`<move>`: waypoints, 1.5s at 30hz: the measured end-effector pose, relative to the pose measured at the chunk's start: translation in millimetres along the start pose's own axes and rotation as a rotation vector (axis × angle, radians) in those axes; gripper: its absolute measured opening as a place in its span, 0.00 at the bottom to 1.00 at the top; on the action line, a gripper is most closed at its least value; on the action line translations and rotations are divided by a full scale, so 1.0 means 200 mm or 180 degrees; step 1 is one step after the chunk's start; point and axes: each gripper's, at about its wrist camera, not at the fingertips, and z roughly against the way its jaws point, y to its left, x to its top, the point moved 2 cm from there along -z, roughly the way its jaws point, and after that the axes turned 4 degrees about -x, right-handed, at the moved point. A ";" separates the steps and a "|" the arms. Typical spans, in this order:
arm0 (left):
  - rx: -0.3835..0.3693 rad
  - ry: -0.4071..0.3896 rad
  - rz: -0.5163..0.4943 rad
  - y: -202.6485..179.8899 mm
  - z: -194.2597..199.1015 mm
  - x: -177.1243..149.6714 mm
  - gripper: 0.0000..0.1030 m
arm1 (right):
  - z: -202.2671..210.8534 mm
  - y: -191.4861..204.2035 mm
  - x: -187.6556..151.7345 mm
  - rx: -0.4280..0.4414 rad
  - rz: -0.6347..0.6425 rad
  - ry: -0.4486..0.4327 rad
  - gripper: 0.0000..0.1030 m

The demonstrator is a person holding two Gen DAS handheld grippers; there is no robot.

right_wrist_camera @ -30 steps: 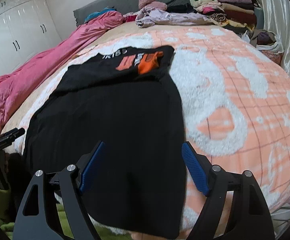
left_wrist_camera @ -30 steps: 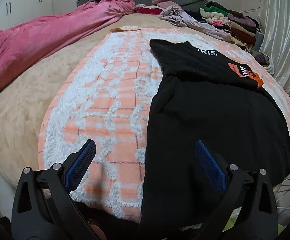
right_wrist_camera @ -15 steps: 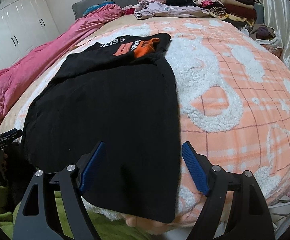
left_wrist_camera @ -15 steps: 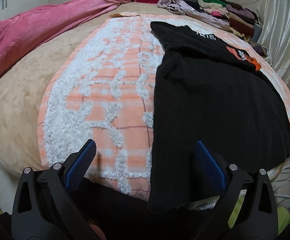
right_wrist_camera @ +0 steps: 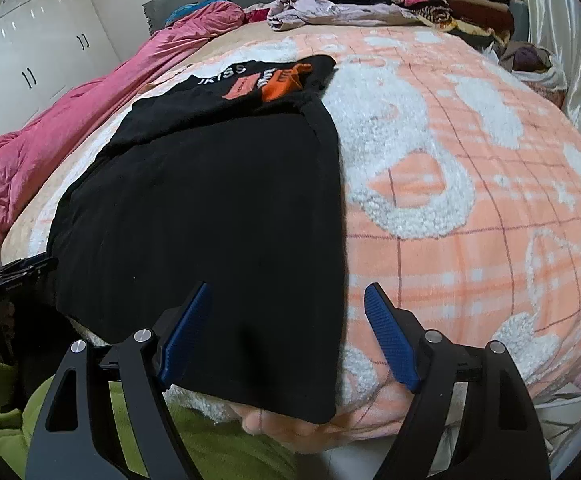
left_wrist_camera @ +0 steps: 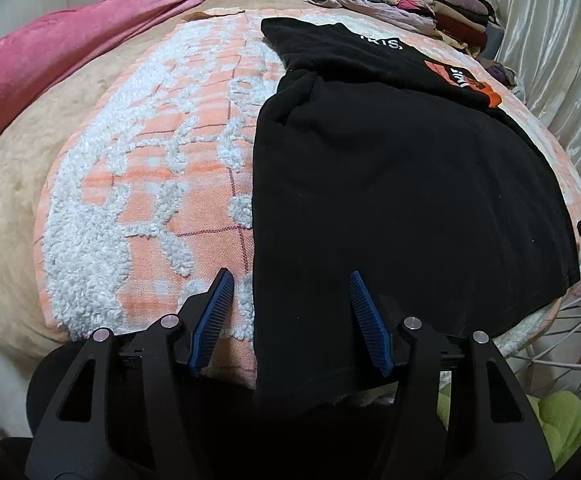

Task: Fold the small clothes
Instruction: 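Move both tools to the hem of the black sweatshirt, then close the right tool on the hem while the left tool grasps the hem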

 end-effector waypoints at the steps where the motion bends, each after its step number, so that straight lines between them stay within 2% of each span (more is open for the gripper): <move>1: -0.0003 0.0000 0.0005 0.00 0.00 0.00 0.51 | -0.01 -0.01 0.00 0.0004 -0.0005 0.0024 0.74; 6: -0.0001 -0.0002 0.0001 0.00 0.00 0.00 0.51 | -0.08 -0.03 -0.02 0.0068 -0.0087 0.0128 0.62; 8: -0.0007 0.0000 0.0007 0.00 0.00 0.00 0.51 | -0.10 -0.04 -0.03 0.0080 -0.0106 0.0161 0.40; 11: -0.0008 0.0000 0.0010 0.00 0.00 0.00 0.51 | -0.09 -0.04 -0.03 0.0185 -0.0147 0.0161 0.22; 13: -0.0015 -0.0001 0.0019 0.01 0.00 0.00 0.51 | -0.07 -0.04 -0.02 0.0288 -0.0160 0.0146 0.15; 17: 0.0034 -0.0023 0.0015 0.00 0.00 0.00 0.47 | -0.06 -0.05 -0.03 0.0335 -0.0145 0.0156 0.15; 19: 0.0059 -0.0038 0.0011 0.00 0.01 0.00 0.39 | -0.07 -0.07 -0.05 0.0337 -0.0166 0.0206 0.17; 22: 0.0080 -0.0053 0.0031 0.01 0.02 0.00 0.32 | -0.07 -0.08 -0.08 0.0326 -0.0141 0.0231 0.18; 26: 0.0114 -0.0048 0.0008 0.00 0.02 0.01 0.32 | -0.09 -0.07 -0.09 0.0386 -0.0155 0.0222 0.27; 29: 0.0133 -0.0040 -0.0001 -0.01 0.01 0.00 0.33 | -0.11 -0.05 -0.07 0.0394 -0.0150 0.0183 0.28; 30: 0.0155 -0.0046 -0.0019 -0.01 0.01 0.00 0.32 | -0.10 -0.05 -0.07 0.0392 -0.0134 0.0164 0.26; 32: 0.0200 -0.0053 -0.0061 -0.03 0.01 0.01 0.28 | -0.10 -0.05 -0.06 0.0413 -0.0140 0.0143 0.12; 33: 0.0240 -0.0060 -0.0094 -0.04 0.01 0.01 0.26 | -0.10 -0.05 -0.06 0.0442 -0.0158 0.0126 0.10; 36: 0.0331 -0.0079 -0.0180 -0.06 0.02 0.01 0.18 | -0.07 -0.04 -0.05 0.0468 -0.0115 0.0076 0.08; 37: 0.0343 -0.0094 -0.0194 -0.07 0.03 0.01 0.08 | -0.06 -0.03 -0.04 0.0483 -0.0099 0.0052 0.08; 38: 0.0309 -0.0117 -0.0203 -0.07 0.04 0.02 0.04 | -0.05 -0.03 -0.03 0.0509 -0.0097 0.0023 0.08; 45: 0.0196 -0.0203 -0.0209 -0.11 0.09 0.05 0.04 | 0.04 -0.03 0.06 0.0632 -0.0108 -0.0201 0.08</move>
